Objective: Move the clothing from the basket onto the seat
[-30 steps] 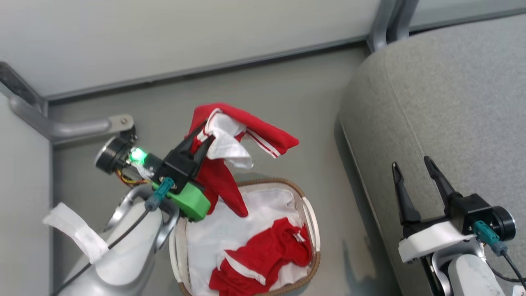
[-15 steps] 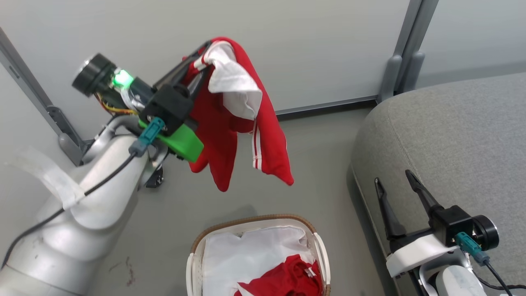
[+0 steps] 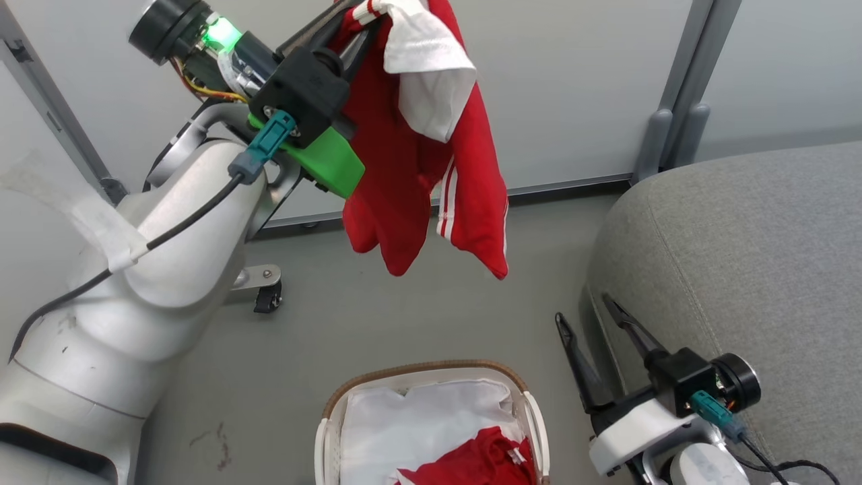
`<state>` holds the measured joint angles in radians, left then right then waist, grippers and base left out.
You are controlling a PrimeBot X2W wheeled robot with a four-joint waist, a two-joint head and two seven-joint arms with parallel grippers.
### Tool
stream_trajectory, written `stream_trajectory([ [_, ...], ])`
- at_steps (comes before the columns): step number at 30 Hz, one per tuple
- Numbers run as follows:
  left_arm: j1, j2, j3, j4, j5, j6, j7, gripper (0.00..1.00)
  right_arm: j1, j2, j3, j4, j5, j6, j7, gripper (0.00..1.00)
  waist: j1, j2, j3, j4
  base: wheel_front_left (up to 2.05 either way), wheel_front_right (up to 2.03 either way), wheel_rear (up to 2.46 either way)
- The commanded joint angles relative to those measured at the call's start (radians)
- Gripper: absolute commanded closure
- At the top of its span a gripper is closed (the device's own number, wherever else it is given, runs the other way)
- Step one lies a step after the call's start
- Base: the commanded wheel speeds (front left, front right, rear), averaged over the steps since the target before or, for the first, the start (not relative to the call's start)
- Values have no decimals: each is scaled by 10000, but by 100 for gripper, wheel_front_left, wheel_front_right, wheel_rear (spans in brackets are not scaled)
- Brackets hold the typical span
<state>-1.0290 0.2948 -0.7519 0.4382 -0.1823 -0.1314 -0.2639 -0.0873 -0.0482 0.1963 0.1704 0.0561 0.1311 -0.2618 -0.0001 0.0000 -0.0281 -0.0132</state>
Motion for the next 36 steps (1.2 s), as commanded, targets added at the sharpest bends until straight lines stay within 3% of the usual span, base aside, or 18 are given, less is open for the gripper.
stream_trajectory([
  [1,-272,-82,-55,34,-58,19,-10,100,-270,-39,160,61,-38,-7,-51,0,1,0,17,37,0,0,0],
  [9,-793,-516,-315,166,-187,18,-10,100,-1725,-42,1196,633,-183,-8,-49,0,1,0,116,274,0,0,0],
  [17,-660,-744,-705,-45,-343,20,-10,100,-2819,-42,957,680,-278,-8,-49,0,1,0,223,623,0,0,0],
  [18,-573,-724,-708,-82,-371,20,-10,100,-2881,-42,871,653,-245,-8,-49,11,1,0,228,653,0,0,0],
  [19,-495,-703,-701,-123,-389,20,-10,100,-2918,-49,826,660,-232,-8,-49,68,1,0,230,674,0,0,0],
  [20,-400,-680,-678,-178,-389,24,-10,100,-2935,-43,791,672,-237,-8,-49,95,1,0,231,693,0,0,0],
  [21,-329,-667,-657,-214,-422,39,-10,100,-2938,-40,762,681,-243,-8,-49,100,1,0,229,700,0,0,0],
  [36,1001,-412,-77,-533,-795,386,-10,100,-2949,-40,249,421,-289,-8,-49,100,1,0,311,520,0,0,0],
])
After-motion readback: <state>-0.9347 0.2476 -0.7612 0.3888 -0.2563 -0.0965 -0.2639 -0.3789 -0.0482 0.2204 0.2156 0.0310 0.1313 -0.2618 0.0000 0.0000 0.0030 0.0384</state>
